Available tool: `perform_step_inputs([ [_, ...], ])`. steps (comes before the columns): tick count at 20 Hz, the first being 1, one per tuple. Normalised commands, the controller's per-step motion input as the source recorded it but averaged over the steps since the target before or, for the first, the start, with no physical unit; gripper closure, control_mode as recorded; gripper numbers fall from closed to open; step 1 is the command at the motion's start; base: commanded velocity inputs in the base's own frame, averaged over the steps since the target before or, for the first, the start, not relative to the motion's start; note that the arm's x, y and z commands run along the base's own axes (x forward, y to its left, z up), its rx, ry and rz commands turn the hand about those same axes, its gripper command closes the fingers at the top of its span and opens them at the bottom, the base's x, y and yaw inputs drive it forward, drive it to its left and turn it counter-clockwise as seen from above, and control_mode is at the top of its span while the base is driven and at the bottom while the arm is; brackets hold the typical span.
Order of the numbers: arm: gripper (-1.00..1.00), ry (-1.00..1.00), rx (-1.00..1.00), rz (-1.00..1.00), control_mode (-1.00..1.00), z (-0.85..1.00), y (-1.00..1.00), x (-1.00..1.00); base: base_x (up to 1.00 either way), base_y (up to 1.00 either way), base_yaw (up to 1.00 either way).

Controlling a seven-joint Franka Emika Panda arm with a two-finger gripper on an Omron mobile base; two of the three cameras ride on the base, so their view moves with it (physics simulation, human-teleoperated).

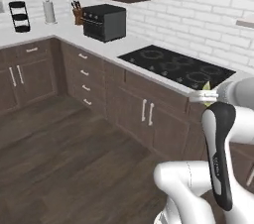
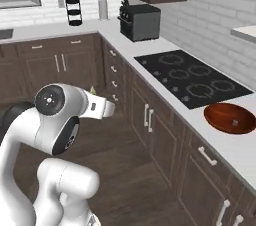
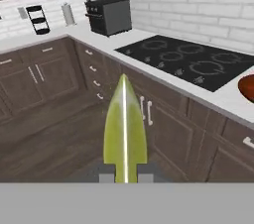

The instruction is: Grab a lemon wedge from the fridge and one ice cube from the ice bowl, and put them in the glass of lemonade.

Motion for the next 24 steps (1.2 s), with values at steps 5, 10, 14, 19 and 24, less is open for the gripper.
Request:
perform_step_inputs([
  [5,1.00,0.00,0.00,0.00,1.00,0.00,0.00,0.00,0.23,-0.17,-0.62],
  [10,1.00,0.00,0.00,0.00,1.00,0.00,0.00,0.00,0.25,-0.02,-0.64],
  [14,1.00,0.00,0.00,0.00,1.00,0.00,0.00,0.00,0.38,0.00,-0.63],
  [19,1.00,0.00,0.00,0.00,1.00,0.00,0.00,0.00,0.58,0.00,-0.60],
  [24,1.00,0.00,0.00,0.00,1.00,0.00,0.00,0.00,0.80,0.15,-0.53],
])
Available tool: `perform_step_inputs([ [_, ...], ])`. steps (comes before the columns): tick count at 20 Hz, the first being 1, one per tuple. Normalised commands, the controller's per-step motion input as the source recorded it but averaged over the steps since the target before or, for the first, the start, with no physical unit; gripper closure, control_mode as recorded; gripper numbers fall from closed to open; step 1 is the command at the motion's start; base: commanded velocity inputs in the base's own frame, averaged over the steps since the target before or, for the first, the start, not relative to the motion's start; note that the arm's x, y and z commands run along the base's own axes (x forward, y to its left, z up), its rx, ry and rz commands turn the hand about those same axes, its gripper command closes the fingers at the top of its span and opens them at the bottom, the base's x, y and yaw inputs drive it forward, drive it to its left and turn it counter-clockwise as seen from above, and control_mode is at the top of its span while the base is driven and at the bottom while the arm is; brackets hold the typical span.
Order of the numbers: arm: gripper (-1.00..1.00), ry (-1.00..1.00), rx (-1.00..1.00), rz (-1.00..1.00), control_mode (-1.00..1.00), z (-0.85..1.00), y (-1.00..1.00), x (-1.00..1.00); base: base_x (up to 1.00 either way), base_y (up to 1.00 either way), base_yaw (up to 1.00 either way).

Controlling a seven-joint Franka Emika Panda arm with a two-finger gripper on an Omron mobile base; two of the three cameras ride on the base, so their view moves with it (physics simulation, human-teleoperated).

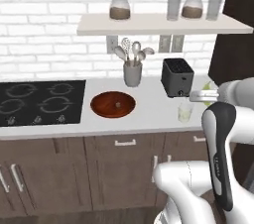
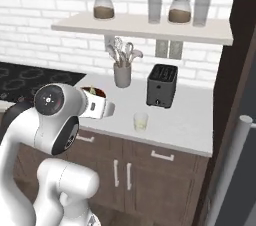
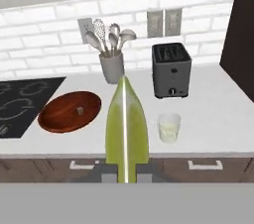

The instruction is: Grab a lemon wedge from the fridge and one ice cube from the ice bowl, and put them in the glass of lemonade.

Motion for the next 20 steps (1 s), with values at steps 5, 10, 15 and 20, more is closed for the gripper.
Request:
perform_step_inputs([
  [5,1.00,0.00,0.00,0.00,1.00,0.00,0.00,0.00,0.80,0.31,-0.47],
  [10,1.00,0.00,0.00,0.00,1.00,0.00,0.00,0.00,0.65,0.40,-0.45],
  [15,1.00,0.00,0.00,0.00,1.00,0.00,0.00,0.00,0.24,0.33,-0.48],
  [20,1.00,0.00,0.00,0.00,1.00,0.00,0.00,0.00,0.01,0.23,-0.48],
])
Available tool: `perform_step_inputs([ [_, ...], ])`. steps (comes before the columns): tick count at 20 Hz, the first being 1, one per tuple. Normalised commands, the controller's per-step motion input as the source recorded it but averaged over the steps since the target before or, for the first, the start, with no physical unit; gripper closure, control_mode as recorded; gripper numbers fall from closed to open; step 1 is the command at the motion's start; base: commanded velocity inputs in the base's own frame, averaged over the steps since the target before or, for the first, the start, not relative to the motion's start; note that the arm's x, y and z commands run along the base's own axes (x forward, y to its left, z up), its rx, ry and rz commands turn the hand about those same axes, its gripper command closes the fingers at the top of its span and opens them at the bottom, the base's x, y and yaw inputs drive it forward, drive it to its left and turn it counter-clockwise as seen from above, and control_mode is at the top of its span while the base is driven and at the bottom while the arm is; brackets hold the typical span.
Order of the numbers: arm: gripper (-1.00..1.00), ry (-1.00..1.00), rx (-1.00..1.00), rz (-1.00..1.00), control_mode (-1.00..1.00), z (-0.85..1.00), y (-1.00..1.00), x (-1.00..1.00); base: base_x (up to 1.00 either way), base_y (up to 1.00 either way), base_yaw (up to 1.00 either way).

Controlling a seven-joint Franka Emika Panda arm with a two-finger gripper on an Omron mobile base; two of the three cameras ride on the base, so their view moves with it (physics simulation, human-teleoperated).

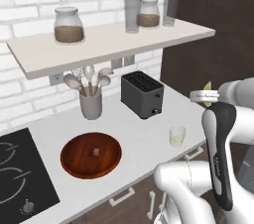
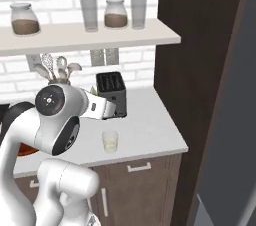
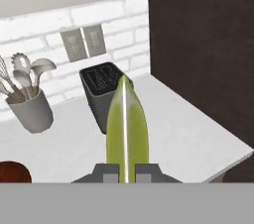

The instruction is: Grab a lemon wedge from the fridge and one ice cube from the ice bowl, and put them in the glass of lemonade.

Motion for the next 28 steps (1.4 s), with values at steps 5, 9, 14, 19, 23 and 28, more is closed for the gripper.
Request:
perform_step_inputs([
  [5,1.00,0.00,0.00,0.00,1.00,0.00,0.00,0.00,0.07,0.25,-0.31],
  [9,1.00,0.00,0.00,0.00,1.00,0.00,0.00,0.00,0.02,0.01,0.00],
  [14,1.00,0.00,0.00,0.00,-1.00,0.00,0.00,0.00,0.00,0.00,0.00],
  [19,1.00,0.00,0.00,0.00,-1.00,0.00,0.00,0.00,0.00,0.00,0.00],
  [23,1.00,0.00,0.00,0.01,-1.00,0.00,0.00,0.00,0.00,0.00,0.00],
  [28,1.00,0.09,-0.09,0.18,-1.00,0.00,0.09,0.05,0.00,0.00,0.00],
])
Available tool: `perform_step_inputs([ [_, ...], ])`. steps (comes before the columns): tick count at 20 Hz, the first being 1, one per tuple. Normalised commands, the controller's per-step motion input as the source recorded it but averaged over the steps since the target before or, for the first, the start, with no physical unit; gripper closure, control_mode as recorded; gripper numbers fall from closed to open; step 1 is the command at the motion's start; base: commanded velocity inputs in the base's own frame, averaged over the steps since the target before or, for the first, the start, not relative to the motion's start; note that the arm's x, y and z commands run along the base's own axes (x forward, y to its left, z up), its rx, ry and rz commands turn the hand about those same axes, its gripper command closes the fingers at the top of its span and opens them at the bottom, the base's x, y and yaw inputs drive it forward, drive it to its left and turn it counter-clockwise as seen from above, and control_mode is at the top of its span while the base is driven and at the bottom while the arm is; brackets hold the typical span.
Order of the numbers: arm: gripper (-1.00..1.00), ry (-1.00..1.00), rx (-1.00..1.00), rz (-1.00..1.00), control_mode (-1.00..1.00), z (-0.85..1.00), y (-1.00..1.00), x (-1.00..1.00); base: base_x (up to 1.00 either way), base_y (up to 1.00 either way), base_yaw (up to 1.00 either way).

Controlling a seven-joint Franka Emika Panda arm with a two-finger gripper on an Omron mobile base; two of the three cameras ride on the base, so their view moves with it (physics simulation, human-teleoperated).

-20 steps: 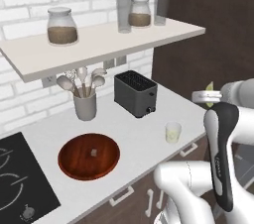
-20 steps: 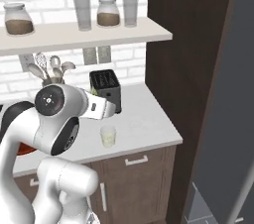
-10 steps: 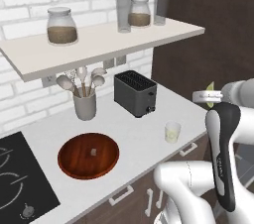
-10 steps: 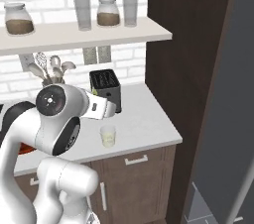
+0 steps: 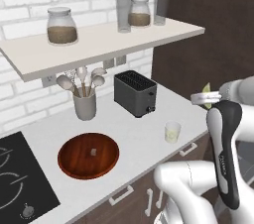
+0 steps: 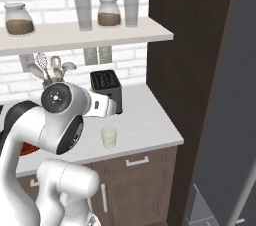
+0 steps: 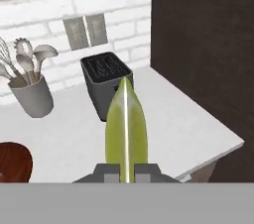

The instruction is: Grab a lemon wedge from the fridge and one ice cube from the ice bowl, and put them in the glass of lemonade.

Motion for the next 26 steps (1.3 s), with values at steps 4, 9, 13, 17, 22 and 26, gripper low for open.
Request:
perform_step_inputs([
  [4,1.00,0.16,-0.38,0.30,-1.00,0.00,0.20,0.00,0.00,0.00,0.00],
  [9,1.00,0.06,-0.53,0.40,-1.00,0.00,0.04,0.00,0.00,0.00,0.00],
  [13,1.00,0.02,-0.56,0.54,-1.00,0.00,0.00,-0.01,0.00,0.00,0.00],
  [17,1.00,0.04,-0.62,0.59,-1.00,0.00,0.00,0.00,0.00,0.00,0.00],
  [22,1.00,0.00,-0.65,0.58,-1.00,-0.01,-0.03,-0.03,0.00,0.00,0.00],
  [26,1.00,0.01,-0.70,0.52,-1.00,-0.04,-0.15,-0.20,0.00,0.00,0.00],
])
